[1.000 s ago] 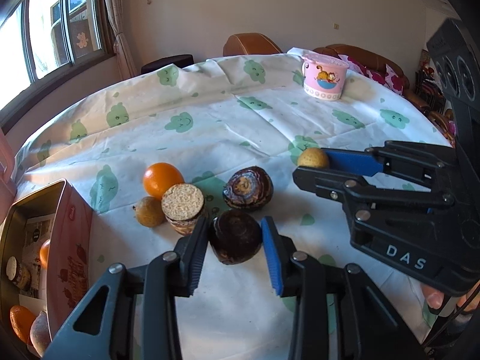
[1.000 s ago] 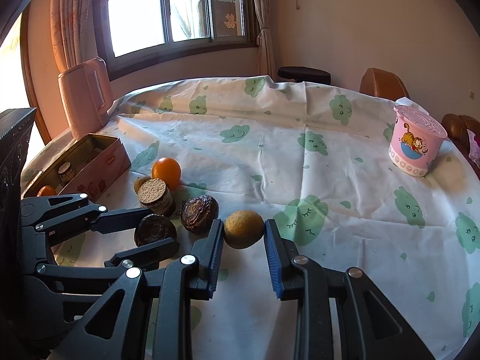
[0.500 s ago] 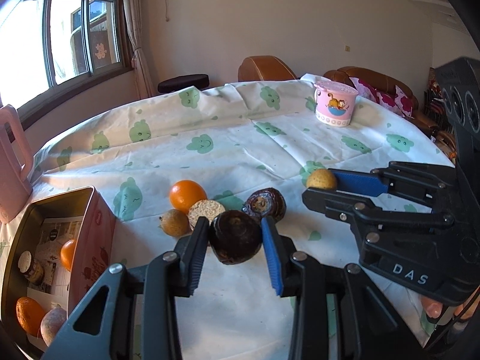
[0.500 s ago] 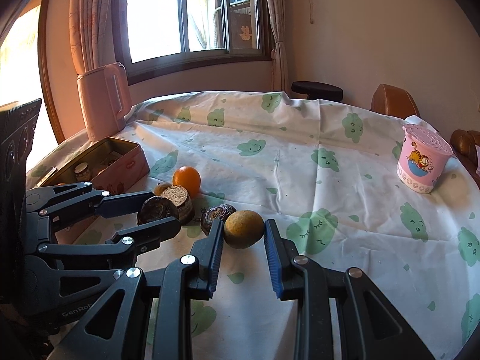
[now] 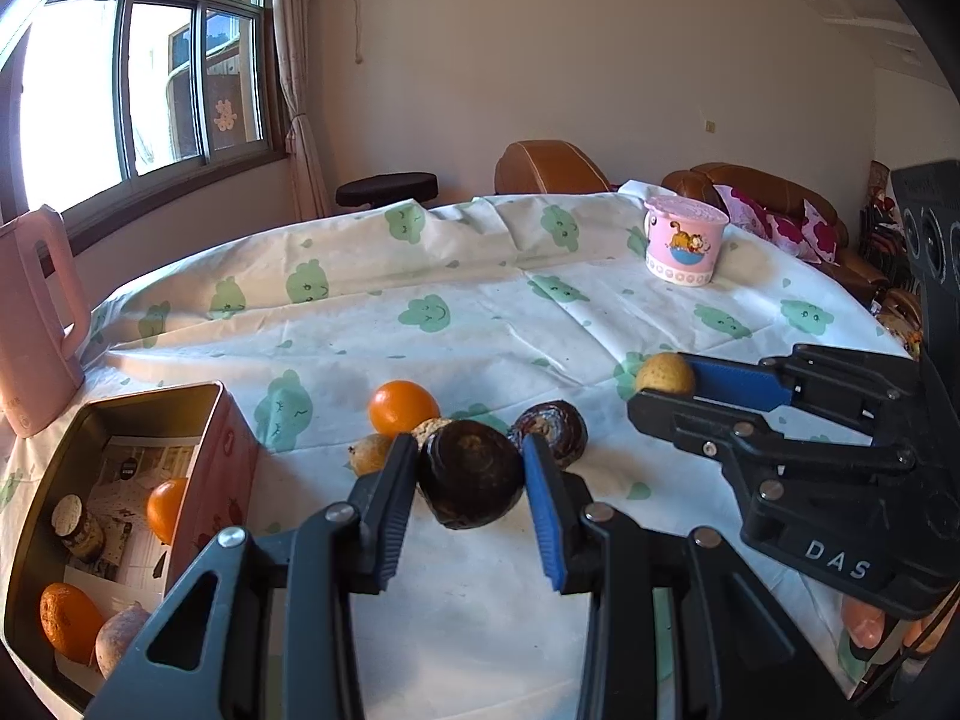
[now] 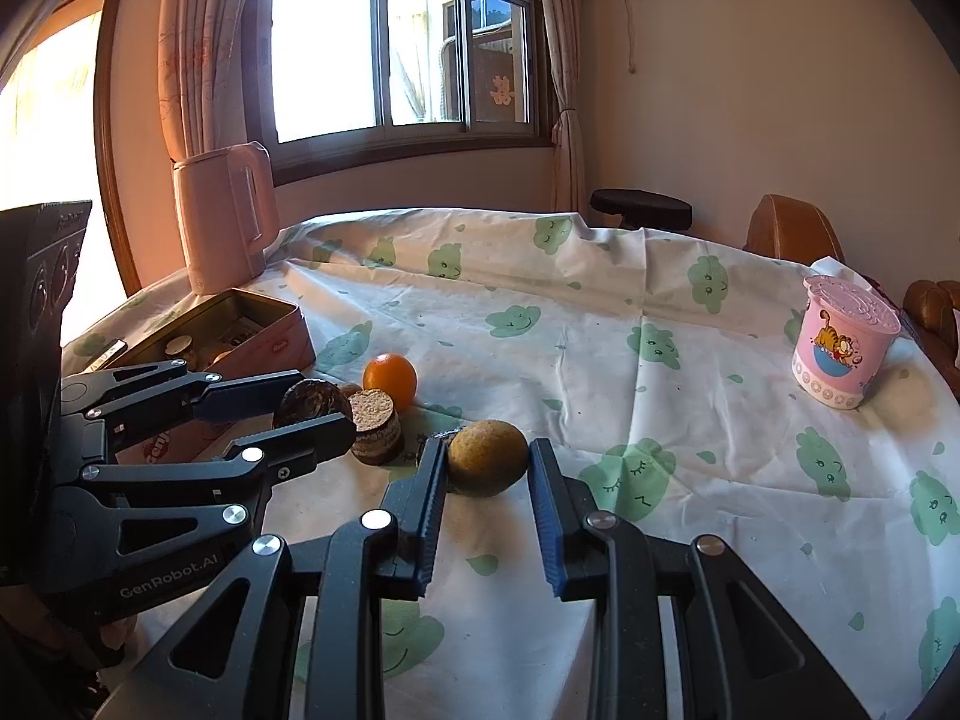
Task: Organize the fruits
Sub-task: 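Lift the dark cake in the left tool while the right tool lifts the yellow fruit toward the tin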
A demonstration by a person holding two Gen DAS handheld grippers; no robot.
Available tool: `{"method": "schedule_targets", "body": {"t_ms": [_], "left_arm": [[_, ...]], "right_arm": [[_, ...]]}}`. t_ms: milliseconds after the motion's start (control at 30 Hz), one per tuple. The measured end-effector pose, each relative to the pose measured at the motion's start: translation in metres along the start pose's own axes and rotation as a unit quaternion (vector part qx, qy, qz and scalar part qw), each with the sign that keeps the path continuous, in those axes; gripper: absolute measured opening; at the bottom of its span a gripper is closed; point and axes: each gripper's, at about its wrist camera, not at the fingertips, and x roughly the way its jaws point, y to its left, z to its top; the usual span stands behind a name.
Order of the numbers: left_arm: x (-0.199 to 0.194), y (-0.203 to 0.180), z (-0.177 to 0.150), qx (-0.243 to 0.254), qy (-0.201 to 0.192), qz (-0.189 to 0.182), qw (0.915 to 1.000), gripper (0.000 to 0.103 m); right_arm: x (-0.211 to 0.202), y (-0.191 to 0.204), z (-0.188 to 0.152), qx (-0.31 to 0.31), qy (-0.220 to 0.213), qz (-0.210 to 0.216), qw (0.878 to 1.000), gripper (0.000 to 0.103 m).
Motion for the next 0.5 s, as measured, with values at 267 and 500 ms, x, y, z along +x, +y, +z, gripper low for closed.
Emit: {"method": "schedule_targets", "body": {"t_ms": [267,500], "left_arm": [[-0.006,0.002,0.000,-0.006,-0.016,0.006,0.9998,0.038],[-0.012,0.004,-0.001,-0.011,-0.030,0.013,0.9994,0.038]], "right_arm": [[-0.004,0.001,-0.001,-0.004,-0.012,0.001,1.000,0.029],[-0.009,0.001,-0.001,-0.004,-0.024,0.002,1.000,0.029]]}}
